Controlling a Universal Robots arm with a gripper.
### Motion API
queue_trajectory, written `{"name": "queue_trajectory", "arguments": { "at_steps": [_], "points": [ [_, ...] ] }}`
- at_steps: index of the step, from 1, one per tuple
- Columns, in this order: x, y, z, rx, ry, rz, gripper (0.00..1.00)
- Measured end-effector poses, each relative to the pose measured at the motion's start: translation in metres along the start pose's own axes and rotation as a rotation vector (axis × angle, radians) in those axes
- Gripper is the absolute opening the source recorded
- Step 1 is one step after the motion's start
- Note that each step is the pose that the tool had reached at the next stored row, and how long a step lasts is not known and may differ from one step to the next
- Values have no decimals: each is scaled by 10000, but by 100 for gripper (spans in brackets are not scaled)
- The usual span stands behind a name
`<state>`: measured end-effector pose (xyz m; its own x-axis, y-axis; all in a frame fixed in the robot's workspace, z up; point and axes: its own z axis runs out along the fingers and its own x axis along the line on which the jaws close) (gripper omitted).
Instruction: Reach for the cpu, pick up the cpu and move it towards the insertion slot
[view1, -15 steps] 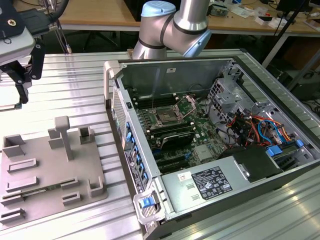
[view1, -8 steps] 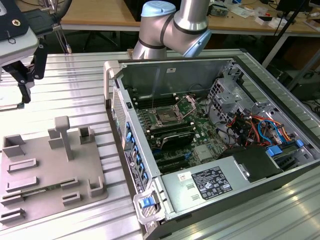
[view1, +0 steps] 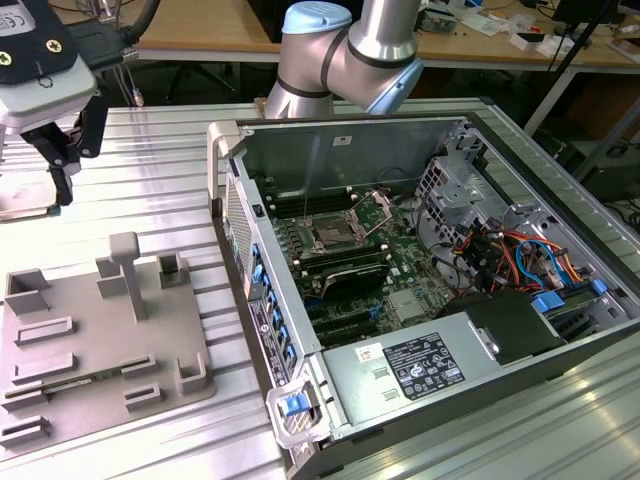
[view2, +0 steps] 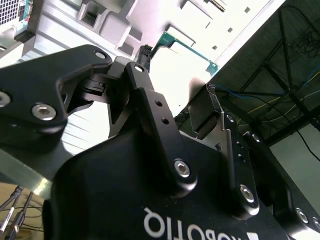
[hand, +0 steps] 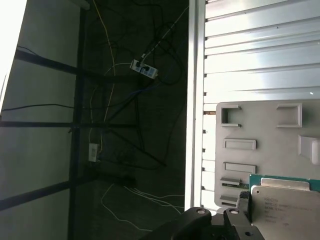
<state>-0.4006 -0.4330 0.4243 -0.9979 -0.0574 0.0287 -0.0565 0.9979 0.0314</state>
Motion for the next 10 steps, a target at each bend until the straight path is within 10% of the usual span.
{"name": "queue_trajectory", "arguments": {
  "at_steps": [10],
  "points": [
    [-89,-6,-1,-1,-1,-1,55]
  ]
}}
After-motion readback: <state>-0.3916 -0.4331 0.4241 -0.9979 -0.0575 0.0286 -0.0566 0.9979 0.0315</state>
